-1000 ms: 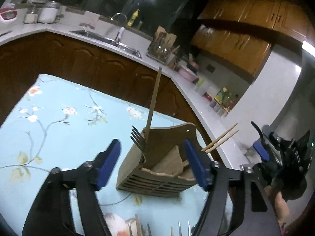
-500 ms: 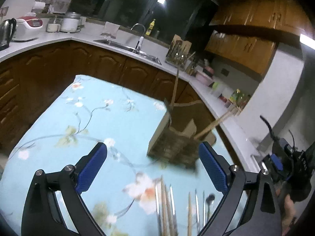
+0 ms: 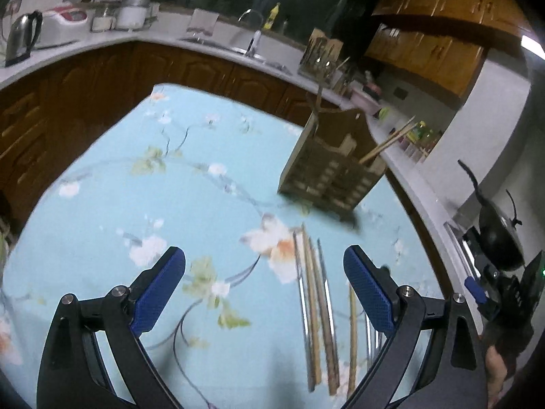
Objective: Organize utensils
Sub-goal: 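Move both open tools back down to the remaining utensils, then grasp a metal chopstick with the left tool while the right tool grasps another metal chopstick, then lift both metal chopsticks and carry them toward the wooden holder, then lower both metal chopsticks into the wooden holder and open both tools, then move both open tools back down to the remaining utensils, then grasp a wooden chopstick with the left tool while the right tool grasps a metal chopstick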
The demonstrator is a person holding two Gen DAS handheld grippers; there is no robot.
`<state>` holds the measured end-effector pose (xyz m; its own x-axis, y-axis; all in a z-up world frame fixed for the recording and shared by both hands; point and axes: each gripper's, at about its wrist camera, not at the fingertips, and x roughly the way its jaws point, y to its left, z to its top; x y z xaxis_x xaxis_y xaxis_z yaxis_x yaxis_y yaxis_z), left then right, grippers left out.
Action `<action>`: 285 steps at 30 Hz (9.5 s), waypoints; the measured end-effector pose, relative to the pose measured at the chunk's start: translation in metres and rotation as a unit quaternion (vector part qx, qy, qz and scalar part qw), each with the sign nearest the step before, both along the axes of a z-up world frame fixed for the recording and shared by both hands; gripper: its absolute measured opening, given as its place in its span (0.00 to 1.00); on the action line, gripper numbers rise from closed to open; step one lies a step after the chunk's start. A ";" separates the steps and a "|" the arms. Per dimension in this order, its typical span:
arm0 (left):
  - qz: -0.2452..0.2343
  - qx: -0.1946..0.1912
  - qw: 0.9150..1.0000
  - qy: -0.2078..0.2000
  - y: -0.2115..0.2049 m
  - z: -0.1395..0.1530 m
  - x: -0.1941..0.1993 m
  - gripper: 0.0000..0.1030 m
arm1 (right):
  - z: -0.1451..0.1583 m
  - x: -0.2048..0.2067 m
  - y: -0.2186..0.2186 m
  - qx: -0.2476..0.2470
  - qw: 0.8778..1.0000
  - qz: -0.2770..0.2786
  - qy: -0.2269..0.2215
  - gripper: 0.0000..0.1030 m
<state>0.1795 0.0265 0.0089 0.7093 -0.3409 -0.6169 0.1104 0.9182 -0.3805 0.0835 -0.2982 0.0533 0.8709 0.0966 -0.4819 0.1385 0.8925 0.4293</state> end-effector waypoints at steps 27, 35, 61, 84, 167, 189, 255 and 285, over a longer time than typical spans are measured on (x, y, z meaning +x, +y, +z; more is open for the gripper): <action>-0.057 0.039 0.995 0.066 -0.042 -0.029 0.030 0.73 | -0.040 0.043 0.039 -0.049 0.992 0.070 0.088 0.58; -0.095 0.046 0.990 0.096 -0.069 -0.046 0.059 0.45 | -0.077 0.079 0.047 -0.041 0.982 0.098 0.159 0.22; -0.151 0.169 0.970 0.091 -0.129 -0.079 0.117 0.07 | -0.100 0.135 0.076 -0.149 0.961 0.119 0.200 0.12; -0.148 0.023 0.988 0.024 -0.048 0.019 0.056 0.03 | -0.001 0.076 0.062 -0.031 0.986 0.138 0.082 0.04; -0.042 -0.030 0.990 -0.130 -0.068 0.069 0.217 0.04 | 0.056 0.209 0.030 -0.070 0.994 0.034 -0.071 0.04; -0.022 -0.063 0.991 -0.118 -0.041 0.090 0.201 0.66 | 0.064 0.196 0.011 -0.044 0.996 0.019 -0.074 0.71; -0.078 0.047 0.993 0.075 -0.055 -0.042 0.041 0.64 | -0.055 0.049 0.047 -0.051 0.990 0.083 0.102 0.53; -0.158 0.105 0.975 0.117 -0.129 -0.083 0.135 0.12 | -0.101 0.124 0.040 -0.060 0.974 0.101 0.196 0.17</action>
<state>0.3146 -0.1022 -0.0743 0.4213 -0.3674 -0.8292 0.3326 0.9132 -0.2356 0.2079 -0.2577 -0.0476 0.5873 0.1693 -0.7915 0.0871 0.9590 0.2697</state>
